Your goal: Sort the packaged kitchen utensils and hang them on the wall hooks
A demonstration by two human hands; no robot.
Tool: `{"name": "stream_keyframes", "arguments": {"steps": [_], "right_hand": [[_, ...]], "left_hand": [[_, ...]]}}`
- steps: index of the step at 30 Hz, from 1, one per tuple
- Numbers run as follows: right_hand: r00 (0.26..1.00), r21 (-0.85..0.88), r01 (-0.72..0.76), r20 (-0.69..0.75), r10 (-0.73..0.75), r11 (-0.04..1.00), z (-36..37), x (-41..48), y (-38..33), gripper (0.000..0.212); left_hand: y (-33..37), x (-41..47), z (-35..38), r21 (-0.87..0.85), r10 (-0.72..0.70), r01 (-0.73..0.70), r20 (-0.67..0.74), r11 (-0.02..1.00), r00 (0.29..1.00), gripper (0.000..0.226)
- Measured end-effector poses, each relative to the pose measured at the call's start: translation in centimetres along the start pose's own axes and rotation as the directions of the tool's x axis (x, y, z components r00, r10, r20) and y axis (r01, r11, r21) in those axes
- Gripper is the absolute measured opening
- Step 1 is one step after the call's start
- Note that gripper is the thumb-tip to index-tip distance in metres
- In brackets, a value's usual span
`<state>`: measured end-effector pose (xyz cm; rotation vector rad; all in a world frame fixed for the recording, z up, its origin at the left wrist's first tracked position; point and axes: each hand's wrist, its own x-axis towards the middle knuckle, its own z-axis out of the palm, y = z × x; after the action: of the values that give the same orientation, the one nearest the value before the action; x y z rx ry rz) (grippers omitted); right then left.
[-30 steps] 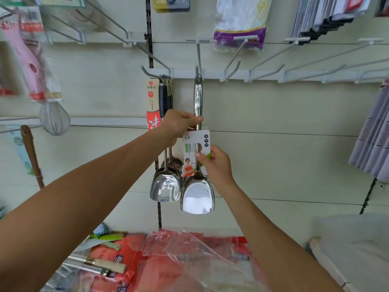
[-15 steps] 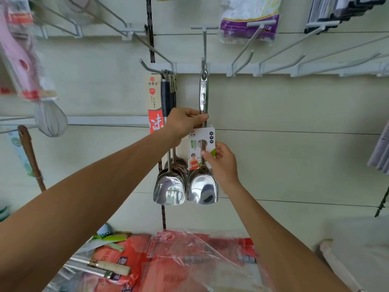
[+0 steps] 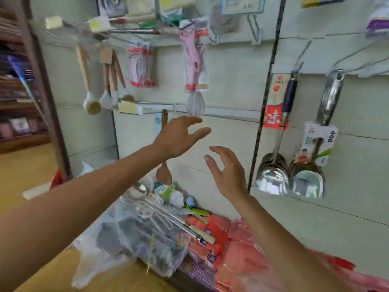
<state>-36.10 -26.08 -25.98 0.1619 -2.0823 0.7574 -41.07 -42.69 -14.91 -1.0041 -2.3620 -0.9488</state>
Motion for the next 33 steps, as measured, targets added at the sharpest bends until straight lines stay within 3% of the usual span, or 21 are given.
{"name": "stream_keyframes", "arguments": {"steps": [4,10,18,25,33], "right_hand": [[0.984,0.094,0.011,0.178,-0.028,0.996,10.4,-0.8,-8.0,0.048],[0.922,0.251,0.056,0.358,-0.146,0.966,24.8,-4.7,-20.4,0.054],[0.802,0.391,0.060,0.528,-0.278,0.918,38.6,-12.7,-32.1,0.065],[0.685,0.355,0.083,0.658,-0.312,0.931,45.8,-19.1,-36.5,0.060],[0.541,0.367,0.013,0.780,-0.315,0.930,50.9,-25.1,-39.1,0.061]], "left_hand": [[-11.4,-8.6,-9.7,0.385,-0.109,0.117,-0.042,0.915,0.993,0.072],[-23.2,-23.0,-22.4,0.562,-0.353,0.369,-0.141,0.741,0.925,0.077],[-32.7,-38.4,-29.7,0.502,-0.608,0.655,-0.285,0.565,0.741,0.071],[-39.2,-48.0,-30.3,0.439,-0.745,0.767,-0.272,0.468,0.610,0.072],[-43.3,-54.4,-29.0,0.364,-0.829,0.855,-0.286,0.370,0.480,0.066]]}}
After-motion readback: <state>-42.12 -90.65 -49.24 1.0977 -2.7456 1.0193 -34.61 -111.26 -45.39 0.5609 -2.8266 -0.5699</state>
